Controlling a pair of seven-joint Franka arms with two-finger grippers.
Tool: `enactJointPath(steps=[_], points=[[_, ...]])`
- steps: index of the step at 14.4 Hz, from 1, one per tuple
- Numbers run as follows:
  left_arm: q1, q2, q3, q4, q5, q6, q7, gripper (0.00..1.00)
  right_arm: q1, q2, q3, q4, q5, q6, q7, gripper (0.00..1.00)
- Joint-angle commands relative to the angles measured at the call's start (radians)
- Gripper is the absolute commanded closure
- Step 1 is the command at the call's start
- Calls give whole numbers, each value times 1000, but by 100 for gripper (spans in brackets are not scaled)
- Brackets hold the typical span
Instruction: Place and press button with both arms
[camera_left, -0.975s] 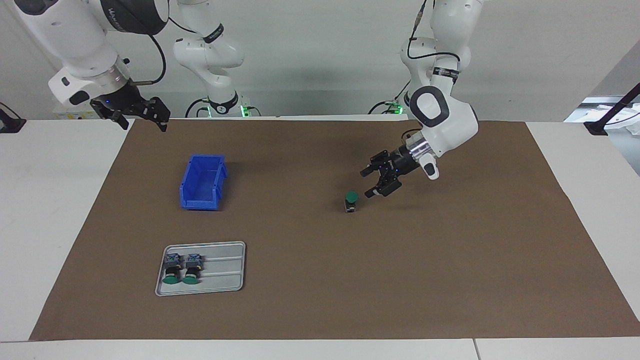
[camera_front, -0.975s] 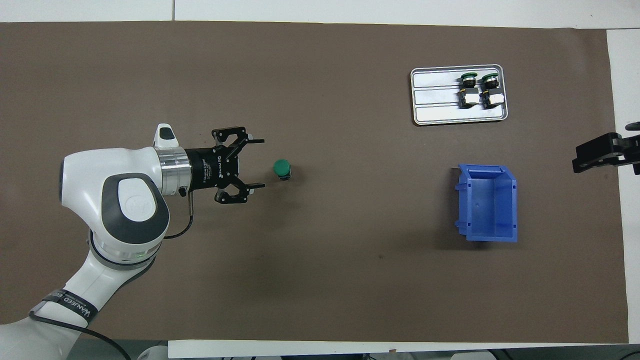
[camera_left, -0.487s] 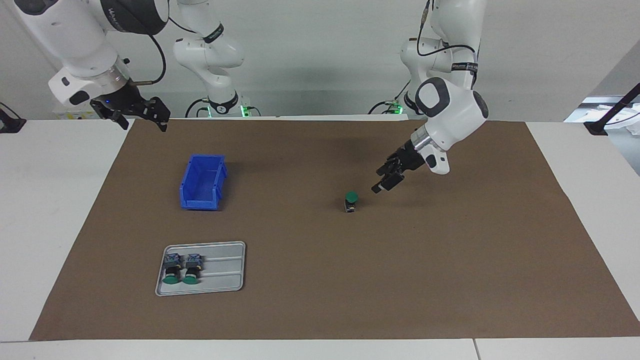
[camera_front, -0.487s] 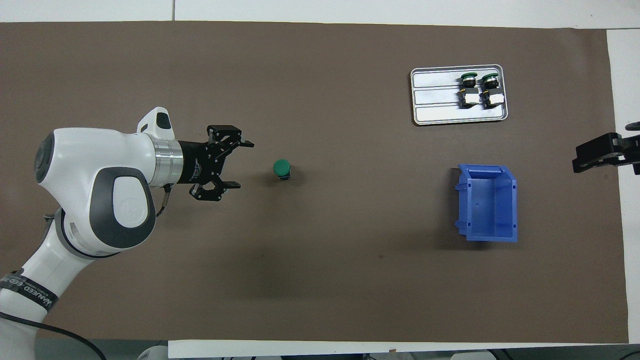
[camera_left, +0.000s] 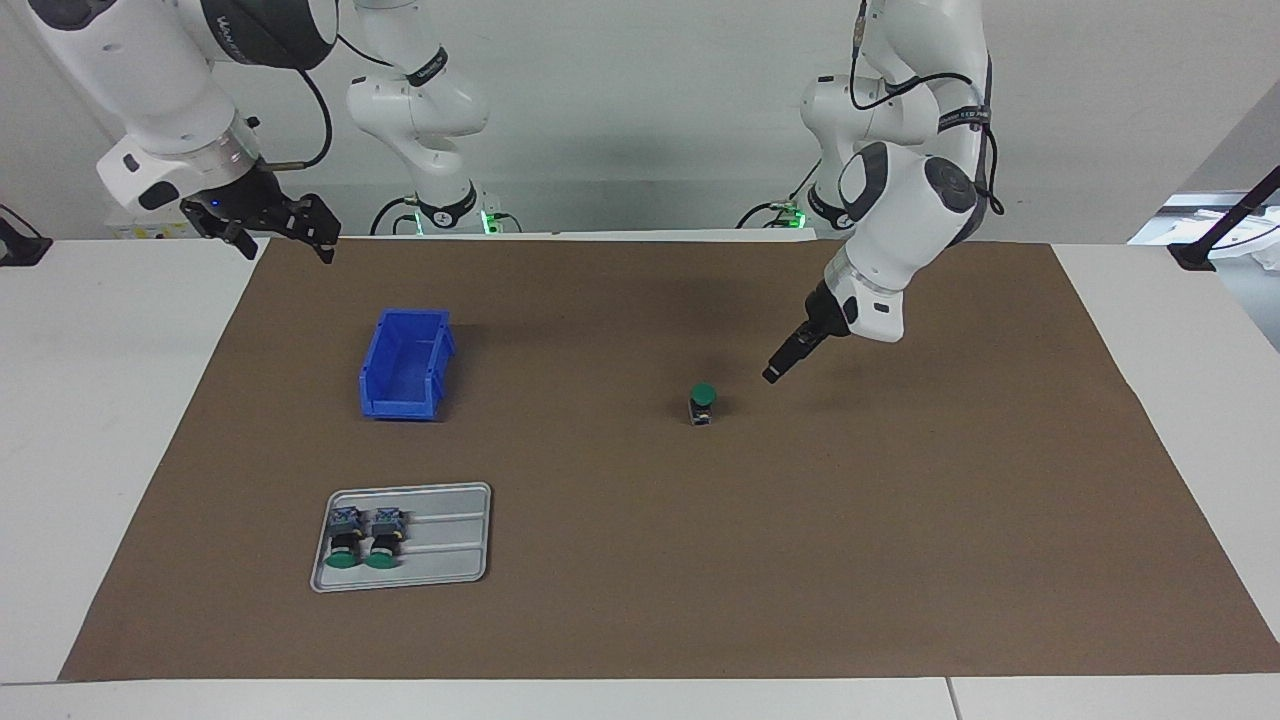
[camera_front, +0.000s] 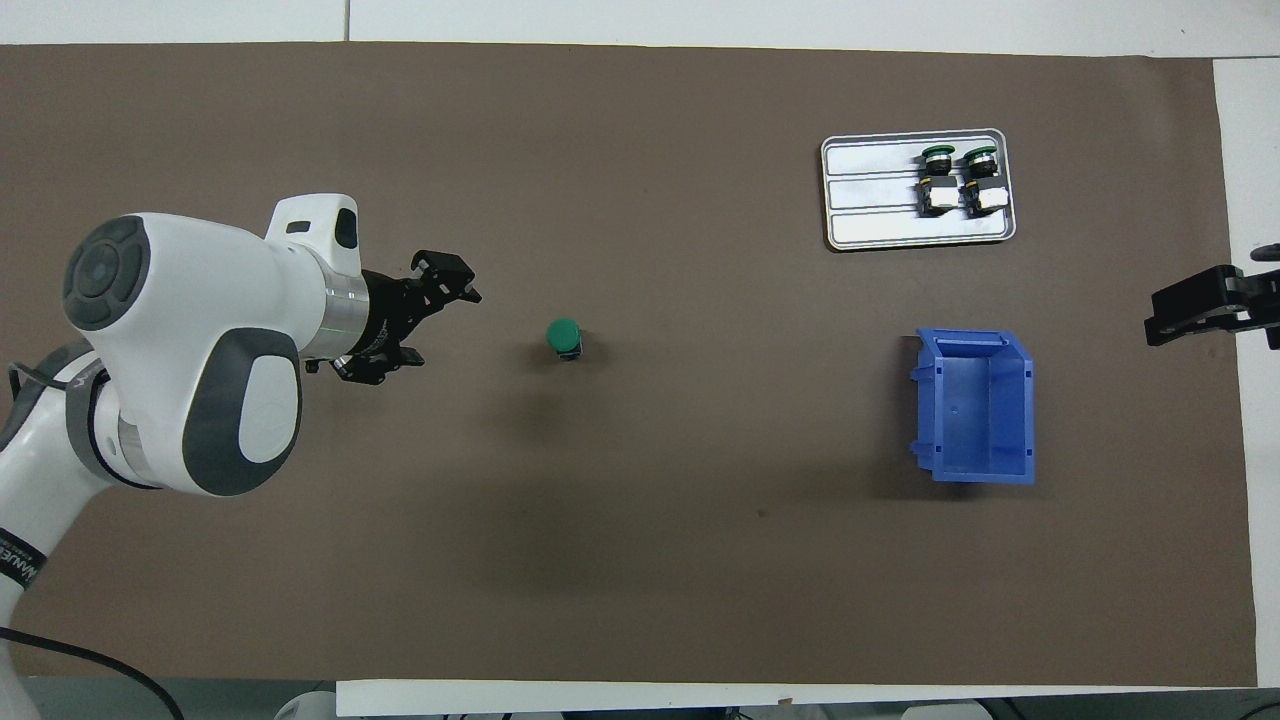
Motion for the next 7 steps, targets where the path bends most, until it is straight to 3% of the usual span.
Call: enactJointPath(steps=[1, 5, 7], points=[[-31, 16, 3, 39, 116, -42, 44, 0, -3, -19, -1, -25, -1, 15, -17, 1], [-51, 71, 1, 167, 149, -149, 108, 3, -3, -19, -1, -25, -1, 15, -17, 1], [-103, 120, 4, 207, 152, -157, 110, 17, -3, -19, -1, -25, 1, 15, -17, 1]])
